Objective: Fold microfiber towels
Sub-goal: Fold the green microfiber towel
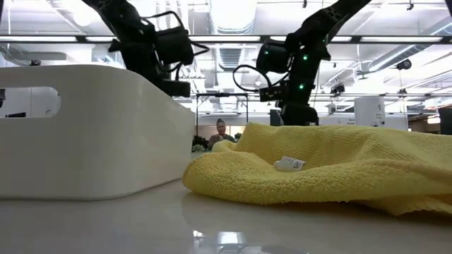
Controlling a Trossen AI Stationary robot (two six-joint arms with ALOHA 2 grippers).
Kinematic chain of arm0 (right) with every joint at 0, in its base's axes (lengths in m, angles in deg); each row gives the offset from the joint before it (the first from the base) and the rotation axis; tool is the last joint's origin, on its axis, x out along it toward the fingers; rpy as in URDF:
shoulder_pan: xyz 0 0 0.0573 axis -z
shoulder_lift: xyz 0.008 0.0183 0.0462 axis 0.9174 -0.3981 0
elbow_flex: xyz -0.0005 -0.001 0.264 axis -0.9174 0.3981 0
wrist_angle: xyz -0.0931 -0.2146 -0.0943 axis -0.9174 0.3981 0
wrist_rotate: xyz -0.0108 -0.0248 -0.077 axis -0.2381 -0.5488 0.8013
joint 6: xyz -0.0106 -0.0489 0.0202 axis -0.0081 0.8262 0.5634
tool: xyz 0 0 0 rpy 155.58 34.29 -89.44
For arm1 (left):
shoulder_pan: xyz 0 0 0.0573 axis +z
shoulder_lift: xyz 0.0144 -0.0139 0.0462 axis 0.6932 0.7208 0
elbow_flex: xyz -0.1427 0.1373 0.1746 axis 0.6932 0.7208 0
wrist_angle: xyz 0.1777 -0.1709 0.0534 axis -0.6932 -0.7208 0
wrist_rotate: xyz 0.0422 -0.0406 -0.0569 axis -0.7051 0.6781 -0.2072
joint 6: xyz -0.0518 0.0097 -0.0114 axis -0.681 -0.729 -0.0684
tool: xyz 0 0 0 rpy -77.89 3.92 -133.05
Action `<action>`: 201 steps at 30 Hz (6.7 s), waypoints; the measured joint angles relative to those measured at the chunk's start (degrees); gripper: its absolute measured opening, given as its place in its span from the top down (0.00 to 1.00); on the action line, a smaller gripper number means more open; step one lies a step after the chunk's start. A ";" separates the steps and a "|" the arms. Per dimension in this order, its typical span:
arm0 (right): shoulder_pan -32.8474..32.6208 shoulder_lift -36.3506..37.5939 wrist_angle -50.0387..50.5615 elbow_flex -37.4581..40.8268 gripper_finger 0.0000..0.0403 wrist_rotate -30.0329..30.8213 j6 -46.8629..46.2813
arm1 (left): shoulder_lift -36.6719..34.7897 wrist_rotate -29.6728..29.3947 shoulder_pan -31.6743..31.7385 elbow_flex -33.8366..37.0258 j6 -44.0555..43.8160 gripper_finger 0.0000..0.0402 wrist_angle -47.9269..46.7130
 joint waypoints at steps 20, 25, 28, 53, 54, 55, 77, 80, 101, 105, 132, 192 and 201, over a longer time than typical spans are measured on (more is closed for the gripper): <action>1.40 -2.05 3.06 -2.31 0.98 1.18 -2.98 | 2.45 -2.00 3.15 0.26 2.61 1.00 5.66; 1.87 -2.48 2.99 -2.25 0.96 1.01 -5.51 | 2.45 -2.57 3.43 0.68 1.48 1.00 6.12; 2.48 -2.27 3.23 -2.50 0.90 1.17 -5.94 | 2.46 -2.63 3.54 0.70 1.42 0.97 6.11; 1.51 8.25 10.63 1.37 0.79 -11.47 -30.18 | -5.99 9.20 3.67 7.81 10.61 0.57 14.01; 1.34 9.09 9.47 2.77 0.80 -11.56 -30.78 | -5.99 9.20 3.67 9.10 10.92 0.57 16.14; 1.16 9.79 8.33 3.96 0.81 -11.58 -31.68 | -5.99 9.22 3.67 10.18 11.13 0.57 18.06; 0.44 13.36 -13.21 16.14 0.88 -12.14 -38.16 | -5.04 9.48 3.89 21.83 6.06 0.95 31.16; 0.44 13.36 -13.29 15.72 0.88 -12.14 -38.02 | -3.77 9.48 3.89 21.81 5.94 0.99 32.92; 0.45 13.34 -12.25 15.59 0.83 -15.52 -47.08 | -1.99 -0.29 5.64 21.75 5.14 1.00 30.28; 0.44 13.34 -11.69 16.39 0.72 -15.63 -51.50 | -2.27 -3.08 6.40 21.73 3.48 1.00 27.31; 0.66 3.81 -29.66 21.22 0.36 -16.60 -58.34 | -2.38 -2.98 6.51 21.62 3.35 1.00 26.62; 0.85 -5.37 -14.31 -7.17 0.97 -20.15 -47.27 | -12.54 9.51 6.31 23.18 5.36 1.00 19.55; -0.65 -16.08 -18.99 -16.84 0.97 -21.19 -49.56 | -12.57 10.27 6.38 26.75 2.94 1.00 23.52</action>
